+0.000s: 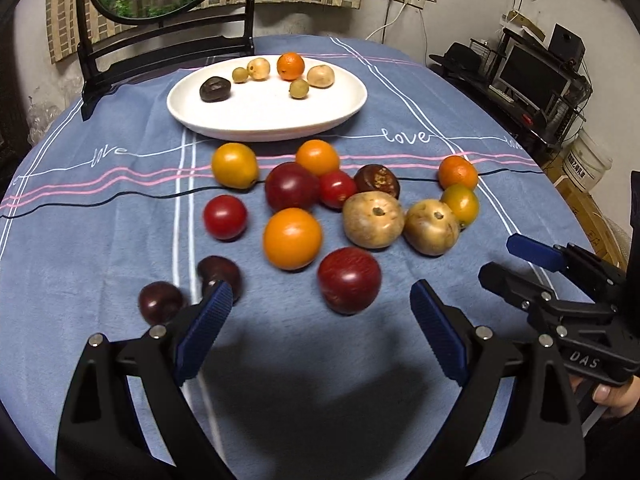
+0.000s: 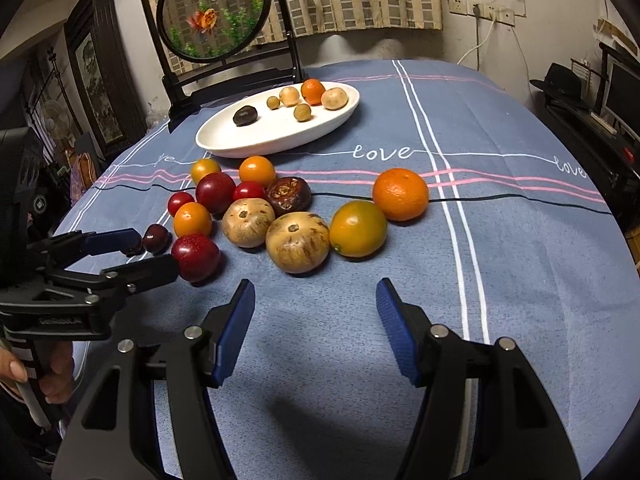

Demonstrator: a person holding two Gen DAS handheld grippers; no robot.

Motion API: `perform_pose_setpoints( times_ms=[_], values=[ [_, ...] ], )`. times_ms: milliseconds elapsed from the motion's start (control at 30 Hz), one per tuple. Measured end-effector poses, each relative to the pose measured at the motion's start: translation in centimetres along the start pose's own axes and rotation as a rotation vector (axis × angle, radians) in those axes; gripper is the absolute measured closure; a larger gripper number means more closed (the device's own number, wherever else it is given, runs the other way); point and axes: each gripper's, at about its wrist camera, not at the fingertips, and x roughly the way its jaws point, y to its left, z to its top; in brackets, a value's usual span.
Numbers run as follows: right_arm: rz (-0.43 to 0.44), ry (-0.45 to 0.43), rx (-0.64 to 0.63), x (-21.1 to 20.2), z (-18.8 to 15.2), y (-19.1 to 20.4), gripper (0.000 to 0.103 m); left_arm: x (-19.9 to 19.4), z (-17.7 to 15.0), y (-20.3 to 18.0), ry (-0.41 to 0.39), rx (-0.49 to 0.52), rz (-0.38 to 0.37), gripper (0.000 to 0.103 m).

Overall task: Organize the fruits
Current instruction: 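Grasp the red plum with the left tool while the right tool grasps the orange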

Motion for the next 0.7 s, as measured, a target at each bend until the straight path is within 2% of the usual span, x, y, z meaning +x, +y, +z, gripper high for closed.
perform_pose_setpoints(
  times_ms=[233,300,400,433,500,567,700],
  values=[
    [-0.001,-0.013,0.010,-0.5,-0.2,-0.8,0.039,1.3,0.4,-1.3,-0.002,0.012,0.021,0.012],
    [0.001,-0.015,0.014,-0.5,-0.2,-0.9,0.039,1.9,0.4,-1.6,0.003,0.025,0.031,0.016],
    [0.002,-0.011,0.023,-0.5,-0.2,-1.1,0.039,3.2,0.3,-1.7,0.056,0.023,0.026,0.038],
    [0.003,-0.010,0.027,-0.4,-0.2,-1.2,0.039,3.8,0.3,-1.6,0.079,0.016,0.029,0.049],
    [0.003,-0.009,0.033,-0.4,-0.2,-1.3,0.039,3.7,0.3,-1.7,0.060,0.023,0.037,0.054],
    [0.004,-0.008,0.036,-0.4,-0.2,-1.3,0.039,3.6,0.3,-1.7,0.053,0.034,0.021,0.063],
    [-0.002,-0.009,0.032,-0.5,-0.1,-1.3,0.039,3.1,-0.1,-1.7,0.054,0.045,0.009,0.063]
  ],
)
